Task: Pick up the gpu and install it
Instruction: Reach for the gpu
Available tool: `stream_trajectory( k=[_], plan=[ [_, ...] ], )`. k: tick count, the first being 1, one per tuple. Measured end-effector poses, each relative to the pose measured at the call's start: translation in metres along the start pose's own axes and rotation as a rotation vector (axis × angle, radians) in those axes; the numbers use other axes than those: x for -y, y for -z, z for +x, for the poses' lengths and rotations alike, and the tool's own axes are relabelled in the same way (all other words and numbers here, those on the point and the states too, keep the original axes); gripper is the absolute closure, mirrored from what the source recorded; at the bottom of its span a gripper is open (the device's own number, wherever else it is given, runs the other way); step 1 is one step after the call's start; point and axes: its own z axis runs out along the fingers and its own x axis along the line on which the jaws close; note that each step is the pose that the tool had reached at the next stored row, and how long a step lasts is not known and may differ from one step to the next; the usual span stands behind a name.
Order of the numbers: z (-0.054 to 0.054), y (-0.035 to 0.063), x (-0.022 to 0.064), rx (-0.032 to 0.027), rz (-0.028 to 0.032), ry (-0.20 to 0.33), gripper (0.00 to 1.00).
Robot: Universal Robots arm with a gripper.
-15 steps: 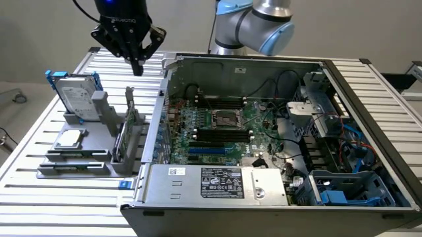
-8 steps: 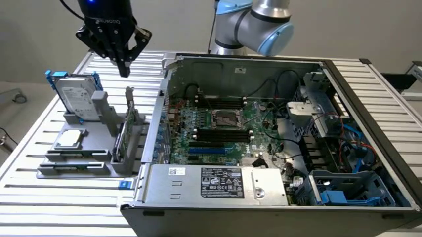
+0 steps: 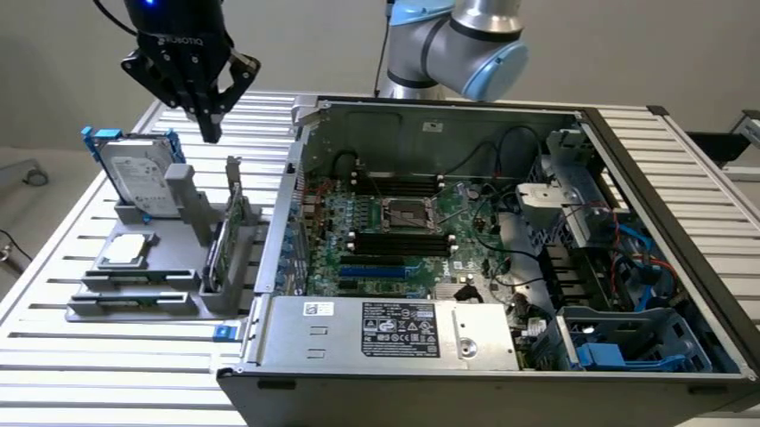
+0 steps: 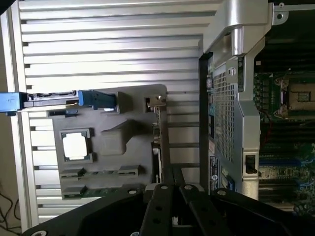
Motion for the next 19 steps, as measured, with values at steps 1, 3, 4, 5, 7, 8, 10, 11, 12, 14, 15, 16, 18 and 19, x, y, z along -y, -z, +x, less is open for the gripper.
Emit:
stream_trajectory(
  k=[1,3,4,5,7,8,10,11,12,14,15,16,18,19],
  plan=[
    [0.001,-0.0003,0.0,-0.0006,0.0041,0.005,0.89],
    [0.004,-0.0012,0.0001,-0.0013,0.0105,0.015,0.89],
    [0.006,-0.0021,0.0001,-0.0012,0.0119,0.021,0.89],
    [0.007,-0.0031,0.0001,-0.0011,0.0124,0.027,0.89],
    [0.012,-0.0059,0.0001,-0.001,0.0129,0.036,0.89],
    [0.015,-0.0077,-0.0001,-0.0009,0.0129,0.038,0.89],
    [0.021,-0.0103,-0.0005,-0.0008,0.013,0.042,0.89],
    [0.022,-0.0105,-0.0005,-0.0007,0.0131,0.046,0.89],
    [0.022,-0.0104,-0.0005,-0.0008,0.0131,0.046,0.89],
    [0.022,-0.0104,-0.0005,-0.0008,0.0132,0.046,0.89],
    [0.022,-0.0104,-0.0005,-0.0008,0.0132,0.046,0.89],
    [0.022,-0.0104,-0.0005,-0.0008,0.0132,0.046,0.89],
    [0.022,-0.0104,-0.0005,-0.0007,0.0132,0.046,0.89],
    [0.022,-0.0104,-0.0005,-0.0008,0.0132,0.046,0.89]
  ],
)
